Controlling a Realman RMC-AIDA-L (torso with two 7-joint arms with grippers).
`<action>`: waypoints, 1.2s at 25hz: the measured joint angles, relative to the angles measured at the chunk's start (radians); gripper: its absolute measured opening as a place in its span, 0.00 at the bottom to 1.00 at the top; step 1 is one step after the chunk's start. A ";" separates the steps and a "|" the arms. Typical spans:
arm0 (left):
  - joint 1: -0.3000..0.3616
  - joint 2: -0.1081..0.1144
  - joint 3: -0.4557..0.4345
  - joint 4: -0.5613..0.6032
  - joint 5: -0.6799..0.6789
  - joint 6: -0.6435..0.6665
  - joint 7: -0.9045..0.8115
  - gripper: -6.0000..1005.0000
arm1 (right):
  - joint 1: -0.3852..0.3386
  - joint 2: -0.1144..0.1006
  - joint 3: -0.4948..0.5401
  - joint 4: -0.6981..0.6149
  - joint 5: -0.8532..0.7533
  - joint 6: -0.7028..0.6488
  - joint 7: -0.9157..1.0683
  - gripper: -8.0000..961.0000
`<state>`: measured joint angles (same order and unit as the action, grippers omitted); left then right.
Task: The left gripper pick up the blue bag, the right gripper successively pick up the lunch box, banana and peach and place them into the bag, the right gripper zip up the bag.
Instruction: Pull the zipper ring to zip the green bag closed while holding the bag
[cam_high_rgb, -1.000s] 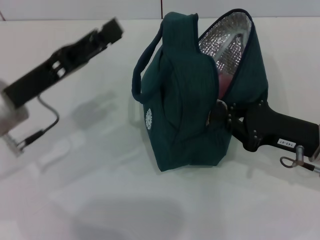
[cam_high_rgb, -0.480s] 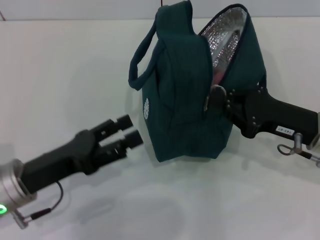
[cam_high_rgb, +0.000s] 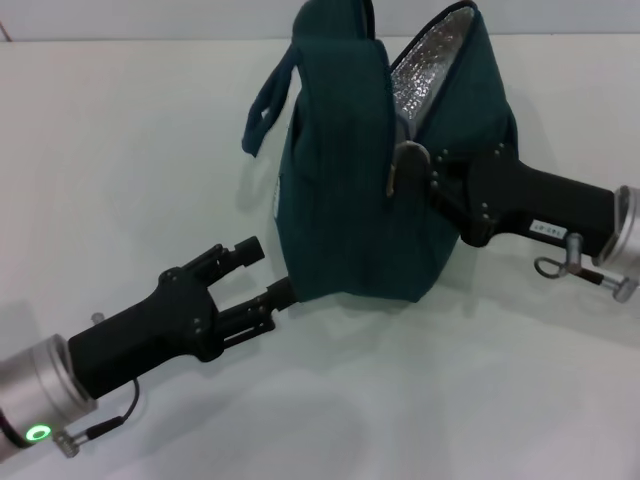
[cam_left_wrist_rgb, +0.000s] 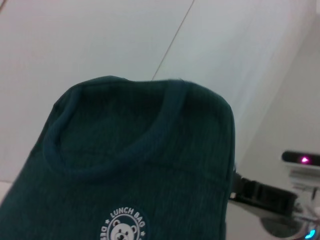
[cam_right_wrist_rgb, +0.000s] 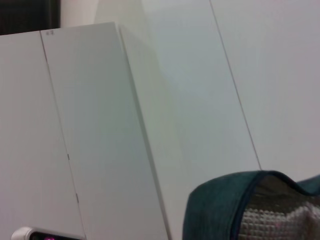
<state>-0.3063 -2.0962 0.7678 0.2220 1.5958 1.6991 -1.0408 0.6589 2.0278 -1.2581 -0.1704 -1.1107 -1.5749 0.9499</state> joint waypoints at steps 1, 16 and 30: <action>-0.005 0.000 0.000 -0.015 -0.010 -0.012 0.026 0.85 | 0.006 0.000 0.000 0.000 0.000 0.003 0.000 0.02; -0.103 -0.003 0.001 -0.097 -0.093 -0.126 0.138 0.85 | 0.047 0.000 -0.004 0.000 0.000 0.032 0.000 0.02; -0.112 -0.001 0.004 -0.097 -0.090 -0.170 0.172 0.54 | 0.057 0.000 -0.004 -0.004 0.002 0.034 0.003 0.02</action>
<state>-0.4187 -2.0969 0.7715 0.1247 1.5059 1.5290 -0.8688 0.7164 2.0279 -1.2625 -0.1745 -1.1091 -1.5408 0.9529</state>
